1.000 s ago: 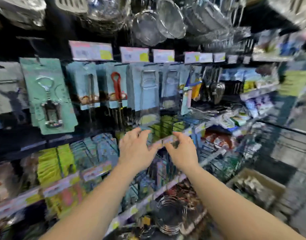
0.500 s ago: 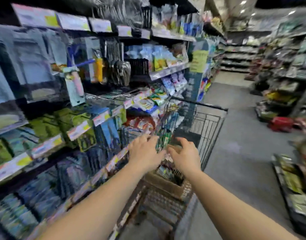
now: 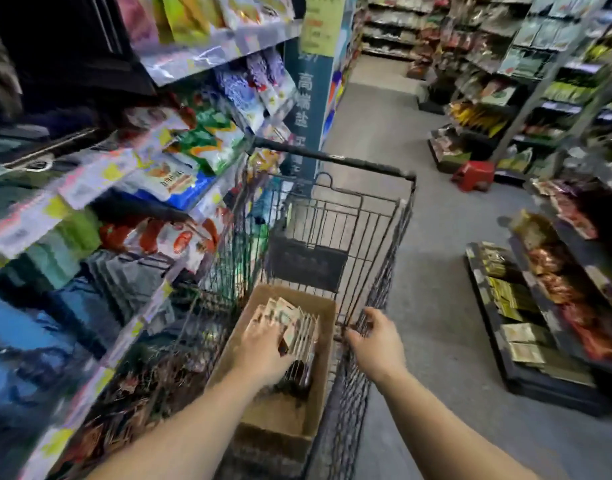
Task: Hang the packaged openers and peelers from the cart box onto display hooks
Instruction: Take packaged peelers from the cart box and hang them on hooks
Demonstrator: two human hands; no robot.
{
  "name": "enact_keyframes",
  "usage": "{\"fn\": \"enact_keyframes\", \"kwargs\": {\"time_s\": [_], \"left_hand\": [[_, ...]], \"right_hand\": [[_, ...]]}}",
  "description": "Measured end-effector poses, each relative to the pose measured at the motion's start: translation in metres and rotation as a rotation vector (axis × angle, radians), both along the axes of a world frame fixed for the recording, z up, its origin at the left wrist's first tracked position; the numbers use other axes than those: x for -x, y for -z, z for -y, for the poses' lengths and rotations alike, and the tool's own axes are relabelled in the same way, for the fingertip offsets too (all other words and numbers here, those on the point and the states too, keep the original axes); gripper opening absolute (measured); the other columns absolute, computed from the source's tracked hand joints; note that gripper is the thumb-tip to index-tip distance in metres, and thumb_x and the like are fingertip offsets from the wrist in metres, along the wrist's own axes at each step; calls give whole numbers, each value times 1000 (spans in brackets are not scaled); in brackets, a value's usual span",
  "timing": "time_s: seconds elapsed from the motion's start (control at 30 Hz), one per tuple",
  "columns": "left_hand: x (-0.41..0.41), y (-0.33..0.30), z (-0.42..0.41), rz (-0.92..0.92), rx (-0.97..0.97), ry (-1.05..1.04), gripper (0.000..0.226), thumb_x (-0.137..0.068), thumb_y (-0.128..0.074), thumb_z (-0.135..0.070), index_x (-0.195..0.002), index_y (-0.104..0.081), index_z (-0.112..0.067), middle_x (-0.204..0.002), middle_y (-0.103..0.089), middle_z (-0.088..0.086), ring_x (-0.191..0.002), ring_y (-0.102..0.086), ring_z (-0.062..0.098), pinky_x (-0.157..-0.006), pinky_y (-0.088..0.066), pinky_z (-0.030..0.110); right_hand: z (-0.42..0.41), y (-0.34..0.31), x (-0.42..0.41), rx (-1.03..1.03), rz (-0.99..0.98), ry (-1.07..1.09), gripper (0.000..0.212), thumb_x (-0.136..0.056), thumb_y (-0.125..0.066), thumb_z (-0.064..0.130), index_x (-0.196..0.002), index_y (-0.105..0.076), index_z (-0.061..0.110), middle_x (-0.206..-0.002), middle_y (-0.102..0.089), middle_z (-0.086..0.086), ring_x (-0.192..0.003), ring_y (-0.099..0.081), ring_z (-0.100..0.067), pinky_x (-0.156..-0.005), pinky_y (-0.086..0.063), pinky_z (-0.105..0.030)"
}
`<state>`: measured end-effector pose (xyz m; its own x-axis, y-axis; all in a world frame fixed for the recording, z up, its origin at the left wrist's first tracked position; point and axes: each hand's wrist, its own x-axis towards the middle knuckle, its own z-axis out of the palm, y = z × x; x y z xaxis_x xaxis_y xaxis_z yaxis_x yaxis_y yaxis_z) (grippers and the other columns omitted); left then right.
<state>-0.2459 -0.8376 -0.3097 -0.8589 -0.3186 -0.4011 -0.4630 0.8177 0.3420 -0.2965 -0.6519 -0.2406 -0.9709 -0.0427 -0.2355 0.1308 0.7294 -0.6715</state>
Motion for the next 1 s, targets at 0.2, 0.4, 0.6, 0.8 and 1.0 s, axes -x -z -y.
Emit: {"fn": "enact_keyframes", "kwargs": {"time_s": [0.2, 0.4, 0.6, 0.8, 1.0], "left_hand": [[55, 105, 2, 208, -169, -43, 61, -88, -63, -49, -140, -47, -22, -138, -54, 8, -130, -48, 28, -107, -41, 37], [72, 188, -22, 274, -244, -151, 59, -90, -62, -43, -141, -47, -18, -134, -56, 12, -124, -55, 31, -102, -46, 39], [86, 226, -50, 255, -187, -216, 38, -92, -59, -42, -122, -60, -20, -124, -54, 9, -111, -59, 29, -89, -49, 36], [94, 212, -40, 202, -250, -525, 29, -95, -59, -33, -112, -69, -12, -120, -52, 11, -99, -61, 30, -84, -45, 31], [69, 156, -20, -62, -701, -554, 23, -89, -70, -26, -66, -74, -28, -66, -71, -7, -67, -64, 12, -58, -46, 18]], "right_hand": [[19, 78, 42, -40, 179, 60, 49, -92, -62, 24, -139, -47, 24, -137, -55, -3, -120, -55, -21, -98, -48, -38], [31, 138, 56, -13, 272, 16, 47, -93, -63, 24, -137, -49, 25, -134, -57, 5, -121, -54, -12, -98, -45, -25], [28, 167, 63, 33, 334, 39, 44, -92, -64, 25, -134, -51, 28, -125, -56, 12, -118, -53, -8, -95, -44, -20], [28, 171, 72, 109, 390, 87, 46, -91, -64, 25, -135, -50, 28, -126, -57, 11, -116, -53, -8, -96, -46, -24], [41, 161, 84, 377, 512, 259, 65, -93, -61, 28, -149, -29, 20, -133, -58, 0, -118, -60, -19, -96, -52, -44]]}}
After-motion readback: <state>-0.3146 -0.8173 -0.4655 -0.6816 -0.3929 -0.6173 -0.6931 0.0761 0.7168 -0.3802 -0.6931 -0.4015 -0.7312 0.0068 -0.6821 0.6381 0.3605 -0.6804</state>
